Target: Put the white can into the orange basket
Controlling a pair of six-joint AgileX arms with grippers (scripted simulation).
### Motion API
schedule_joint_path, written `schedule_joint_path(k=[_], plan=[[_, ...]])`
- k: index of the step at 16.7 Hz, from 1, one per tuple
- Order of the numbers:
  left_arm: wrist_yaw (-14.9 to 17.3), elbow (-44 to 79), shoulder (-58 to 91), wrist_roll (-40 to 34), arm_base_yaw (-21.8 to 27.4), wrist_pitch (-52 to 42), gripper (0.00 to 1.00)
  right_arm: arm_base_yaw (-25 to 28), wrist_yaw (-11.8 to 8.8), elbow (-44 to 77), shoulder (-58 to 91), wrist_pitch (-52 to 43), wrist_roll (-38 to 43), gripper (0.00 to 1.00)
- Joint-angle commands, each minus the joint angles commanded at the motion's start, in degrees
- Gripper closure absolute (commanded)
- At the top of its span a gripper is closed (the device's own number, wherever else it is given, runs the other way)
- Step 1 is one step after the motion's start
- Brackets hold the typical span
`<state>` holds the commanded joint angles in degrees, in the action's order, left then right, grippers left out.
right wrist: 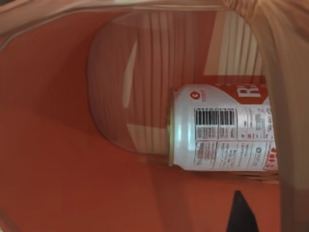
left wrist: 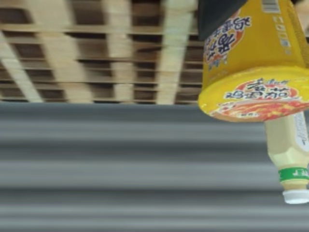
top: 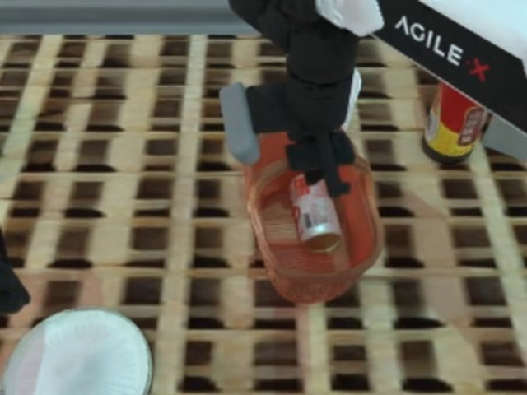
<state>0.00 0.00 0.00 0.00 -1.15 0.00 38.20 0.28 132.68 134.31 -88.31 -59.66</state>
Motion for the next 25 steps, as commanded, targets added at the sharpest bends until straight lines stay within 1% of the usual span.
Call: schedule_joint_path(k=[20,22,25], plan=[[0.0,0.0,0.0,0.0,0.0,0.0,0.0,-0.1,0.0,0.3,0.1,-0.2,0.0,1.0],[0.0,0.0,0.0,0.0,0.0,0.0,0.0,-0.3,0.0,2.5,0.6,-2.3,-0.4,1.0],[0.0,0.0,0.0,0.0,0.0,0.0,0.0,-0.9,0.0,9.6,1.6,-7.9,-1.2,1.0]])
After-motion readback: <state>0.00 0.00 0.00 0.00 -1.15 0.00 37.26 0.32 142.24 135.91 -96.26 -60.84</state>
